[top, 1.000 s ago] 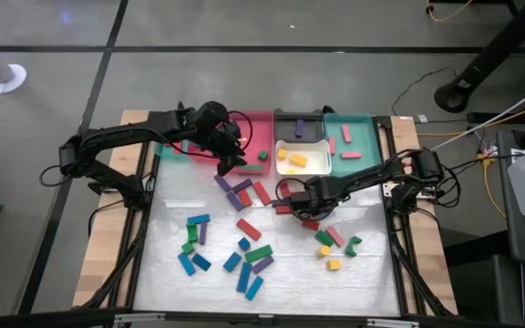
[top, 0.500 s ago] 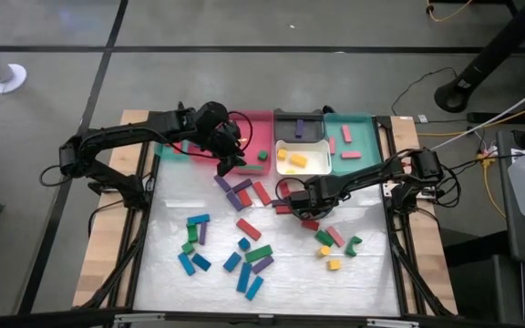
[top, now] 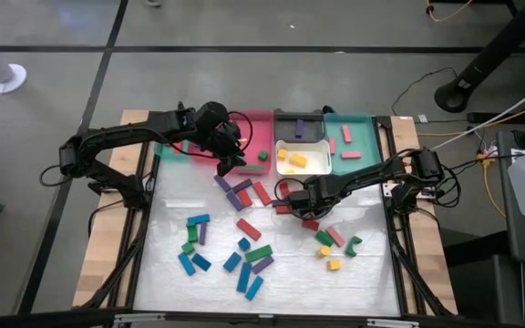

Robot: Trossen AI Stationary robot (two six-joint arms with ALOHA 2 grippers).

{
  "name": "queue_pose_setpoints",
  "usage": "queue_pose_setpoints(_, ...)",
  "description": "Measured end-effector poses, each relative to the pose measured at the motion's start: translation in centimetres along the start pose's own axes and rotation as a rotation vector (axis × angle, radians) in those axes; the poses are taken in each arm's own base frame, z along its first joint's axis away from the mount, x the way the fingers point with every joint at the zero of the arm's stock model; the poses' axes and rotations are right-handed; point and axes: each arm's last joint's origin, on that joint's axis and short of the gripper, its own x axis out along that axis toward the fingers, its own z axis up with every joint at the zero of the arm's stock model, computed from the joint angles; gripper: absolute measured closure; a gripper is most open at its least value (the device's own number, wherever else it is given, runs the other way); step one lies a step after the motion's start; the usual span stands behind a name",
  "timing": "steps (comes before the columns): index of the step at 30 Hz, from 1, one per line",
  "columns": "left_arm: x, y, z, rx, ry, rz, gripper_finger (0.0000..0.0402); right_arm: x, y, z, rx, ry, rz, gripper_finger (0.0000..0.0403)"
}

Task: Sort blocks
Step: Put the blue block into the left pink bin

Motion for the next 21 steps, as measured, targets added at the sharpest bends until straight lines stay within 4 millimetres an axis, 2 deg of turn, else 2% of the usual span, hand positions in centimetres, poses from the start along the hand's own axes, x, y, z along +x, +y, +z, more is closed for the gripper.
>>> queue_pose_setpoints(11,0.0,0.0,0.0,0.007,0.0,0.0,0.0233,0.2,0.2,0.0,0.01,-0.01,0.023,0.0158)
queue_pose_setpoints(18,0.0,0.0,0.0,0.007,0.002,0.0,0.0233,2.4,0.1,-0.5,0.025,0.001,0.098,0.0151)
queue_pose_setpoints(21,0.0,0.0,0.0,0.006,0.003,0.0,0.0233,2.7,-0.1,-0.6,0.042,0.014,0.092,0.0167)
